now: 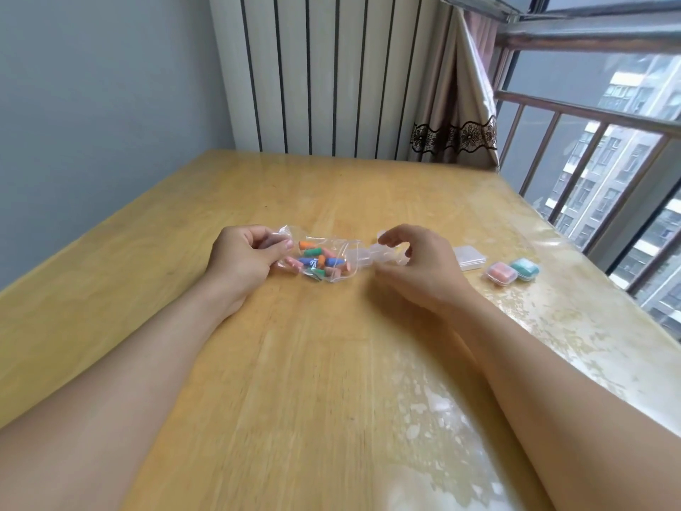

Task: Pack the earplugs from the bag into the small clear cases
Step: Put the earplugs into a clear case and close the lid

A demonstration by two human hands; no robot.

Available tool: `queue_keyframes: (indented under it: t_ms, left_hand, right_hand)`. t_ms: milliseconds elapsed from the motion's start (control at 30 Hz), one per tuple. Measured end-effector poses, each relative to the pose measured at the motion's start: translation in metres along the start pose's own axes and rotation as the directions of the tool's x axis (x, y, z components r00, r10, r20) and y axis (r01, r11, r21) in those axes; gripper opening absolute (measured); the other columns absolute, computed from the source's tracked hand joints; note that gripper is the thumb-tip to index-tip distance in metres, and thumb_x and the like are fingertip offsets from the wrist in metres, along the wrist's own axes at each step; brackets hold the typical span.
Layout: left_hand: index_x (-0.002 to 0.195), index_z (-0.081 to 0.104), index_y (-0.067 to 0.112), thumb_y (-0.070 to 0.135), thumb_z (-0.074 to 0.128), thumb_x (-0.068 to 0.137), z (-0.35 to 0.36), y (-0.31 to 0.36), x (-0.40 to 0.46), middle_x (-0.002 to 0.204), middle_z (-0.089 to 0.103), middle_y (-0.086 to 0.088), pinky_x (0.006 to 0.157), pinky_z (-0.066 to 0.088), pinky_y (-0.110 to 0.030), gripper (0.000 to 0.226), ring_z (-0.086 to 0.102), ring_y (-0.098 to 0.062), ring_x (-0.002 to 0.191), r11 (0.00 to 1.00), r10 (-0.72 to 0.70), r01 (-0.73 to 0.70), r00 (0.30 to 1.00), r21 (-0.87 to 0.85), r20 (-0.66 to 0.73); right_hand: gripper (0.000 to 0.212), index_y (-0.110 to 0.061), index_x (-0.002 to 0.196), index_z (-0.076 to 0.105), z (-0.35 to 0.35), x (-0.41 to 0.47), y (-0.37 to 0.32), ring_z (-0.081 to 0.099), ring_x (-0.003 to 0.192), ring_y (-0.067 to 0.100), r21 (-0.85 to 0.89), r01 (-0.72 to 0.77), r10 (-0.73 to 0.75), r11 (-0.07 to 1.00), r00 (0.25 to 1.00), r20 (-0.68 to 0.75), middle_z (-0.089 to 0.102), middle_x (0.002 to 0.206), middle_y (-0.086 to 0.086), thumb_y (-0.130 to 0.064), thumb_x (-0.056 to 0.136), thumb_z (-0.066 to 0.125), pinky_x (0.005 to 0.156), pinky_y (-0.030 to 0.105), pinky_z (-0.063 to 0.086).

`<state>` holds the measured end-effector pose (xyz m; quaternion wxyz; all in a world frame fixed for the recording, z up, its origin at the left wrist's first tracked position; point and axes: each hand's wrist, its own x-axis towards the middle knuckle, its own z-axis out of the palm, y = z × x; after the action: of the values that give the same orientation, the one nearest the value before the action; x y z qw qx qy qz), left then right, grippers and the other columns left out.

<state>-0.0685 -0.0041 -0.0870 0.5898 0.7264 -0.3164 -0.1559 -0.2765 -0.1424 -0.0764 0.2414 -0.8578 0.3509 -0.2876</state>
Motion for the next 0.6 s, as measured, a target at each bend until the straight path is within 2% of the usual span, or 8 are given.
queue_keyframes:
  t_ms: [67, 200, 267, 333, 400, 500, 567, 600]
  left_hand:
    - [0.084, 0.076, 0.014, 0.01, 0.075, 0.088, -0.001, 0.001, 0.0, 0.08, 0.073, -0.004, 0.074, 0.049, -0.022, 0.006, 0.062, -0.01, 0.073, 1.0, 0.014, -0.014, 1.0, -0.018, 0.003]
    - [0.086, 0.074, 0.016, 0.003, 0.064, 0.094, -0.002, 0.0, 0.001, 0.078, 0.078, -0.007, 0.074, 0.054, -0.022, 0.019, 0.07, -0.008, 0.069, 0.994, 0.093, -0.096, 0.994, 0.058, 0.054]
    - [0.087, 0.074, 0.021, 0.004, 0.063, 0.095, -0.002, -0.001, -0.001, 0.078, 0.078, -0.001, 0.082, 0.057, -0.028, 0.022, 0.07, -0.007, 0.069, 0.984, 0.121, -0.13, 0.99, 0.122, 0.073]
    - [0.09, 0.074, 0.024, 0.009, 0.066, 0.094, -0.001, -0.003, 0.0, 0.083, 0.078, 0.003, 0.09, 0.058, -0.037, 0.017, 0.073, -0.012, 0.08, 0.973, 0.145, -0.154, 0.987, 0.17, 0.066]
    - [0.096, 0.073, 0.022, 0.017, 0.072, 0.09, 0.001, -0.002, 0.001, 0.09, 0.076, 0.004, 0.092, 0.057, -0.041, 0.008, 0.073, -0.02, 0.091, 0.967, 0.14, -0.147, 0.989, 0.209, 0.046]
    - [0.111, 0.067, 0.017, 0.034, 0.079, 0.083, 0.003, 0.002, 0.0, 0.105, 0.071, 0.0, 0.082, 0.053, -0.03, 0.035, 0.065, -0.017, 0.093, 0.953, 0.146, -0.115, 0.985, 0.28, -0.094]
    - [0.116, 0.064, 0.015, 0.039, 0.079, 0.081, 0.004, 0.011, -0.009, 0.112, 0.065, -0.005, 0.078, 0.044, -0.024, 0.046, 0.058, -0.015, 0.092, 0.908, 0.329, -0.239, 0.916, 0.345, -0.23]
    - [0.115, 0.064, 0.015, 0.04, 0.078, 0.08, 0.005, 0.018, -0.017, 0.109, 0.063, -0.006, 0.076, 0.043, -0.023, 0.046, 0.056, -0.015, 0.089, 0.87, 0.44, -0.344, 0.865, 0.354, -0.24]
  right_hand:
    - [0.044, -0.026, 0.12, 0.068, 0.001, 0.0, 0.004, 0.052, 0.107, 0.021, -0.09, 0.037, -0.032, 0.995, 0.998, 0.063, 0.063, 0.118, -0.009, -0.035, 0.078, 0.076, 0.082, 0.029, 0.041]
    - [0.047, -0.025, 0.128, 0.065, 0.0, 0.003, 0.006, 0.048, 0.111, 0.022, -0.173, 0.043, -0.038, 0.984, 0.999, 0.029, 0.062, 0.12, -0.005, -0.042, 0.084, 0.073, 0.081, 0.029, 0.037]
    - [0.046, -0.023, 0.129, 0.064, -0.002, 0.003, 0.008, 0.049, 0.113, 0.023, -0.202, 0.005, -0.002, 0.979, 1.0, 0.015, 0.063, 0.119, -0.002, -0.041, 0.087, 0.07, 0.08, 0.029, 0.035]
    - [0.044, -0.021, 0.128, 0.064, -0.006, 0.003, 0.012, 0.053, 0.112, 0.025, -0.19, -0.028, 0.031, 0.981, 0.999, 0.011, 0.065, 0.119, -0.001, -0.036, 0.087, 0.07, 0.081, 0.031, 0.038]
    - [0.041, -0.018, 0.124, 0.066, -0.013, 0.002, 0.013, 0.063, 0.1, 0.028, -0.126, -0.085, 0.087, 0.988, 0.996, 0.01, 0.067, 0.118, 0.001, -0.03, 0.085, 0.07, 0.08, 0.034, 0.049]
    - [0.035, -0.014, 0.119, 0.069, -0.022, -0.004, 0.011, 0.063, 0.08, 0.025, -0.126, -0.127, 0.133, 0.984, 0.99, 0.039, 0.07, 0.115, 0.005, -0.026, 0.086, 0.072, 0.076, 0.033, 0.053]
    - [0.035, -0.015, 0.118, 0.069, -0.029, -0.013, 0.006, 0.063, 0.081, 0.019, -0.122, -0.081, 0.089, 0.989, 0.994, 0.057, 0.07, 0.111, 0.003, -0.025, 0.085, 0.075, 0.07, 0.025, 0.048]
    - [0.035, -0.016, 0.119, 0.069, -0.033, -0.018, 0.002, 0.064, 0.079, 0.015, -0.051, -0.061, 0.065, 0.997, 0.996, 0.065, 0.07, 0.108, 0.001, -0.024, 0.085, 0.076, 0.066, 0.019, 0.046]
